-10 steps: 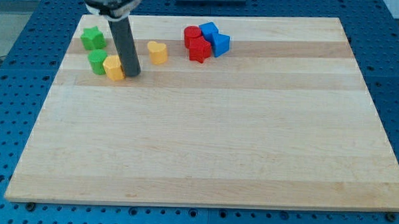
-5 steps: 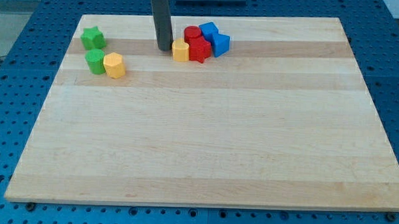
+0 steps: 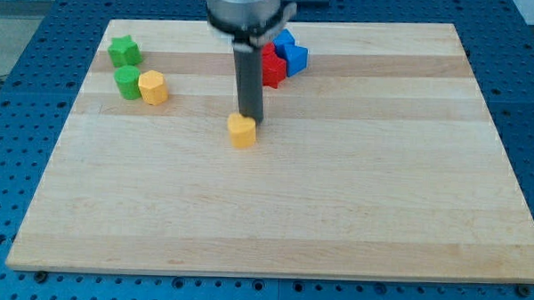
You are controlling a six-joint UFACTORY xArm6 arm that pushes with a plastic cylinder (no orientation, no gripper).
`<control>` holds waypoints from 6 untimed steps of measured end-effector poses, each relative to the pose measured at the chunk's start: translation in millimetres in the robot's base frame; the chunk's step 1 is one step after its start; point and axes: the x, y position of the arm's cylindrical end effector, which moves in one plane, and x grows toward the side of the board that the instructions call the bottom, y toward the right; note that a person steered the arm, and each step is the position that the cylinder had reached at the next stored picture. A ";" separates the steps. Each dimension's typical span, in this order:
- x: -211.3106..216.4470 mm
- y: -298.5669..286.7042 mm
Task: Push the heart towards the bottom middle of the board
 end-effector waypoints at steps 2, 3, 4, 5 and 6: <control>33.5 2.4; -12.9 -2.0; -14.2 -10.9; -2.0 -38.2; 29.3 -42.8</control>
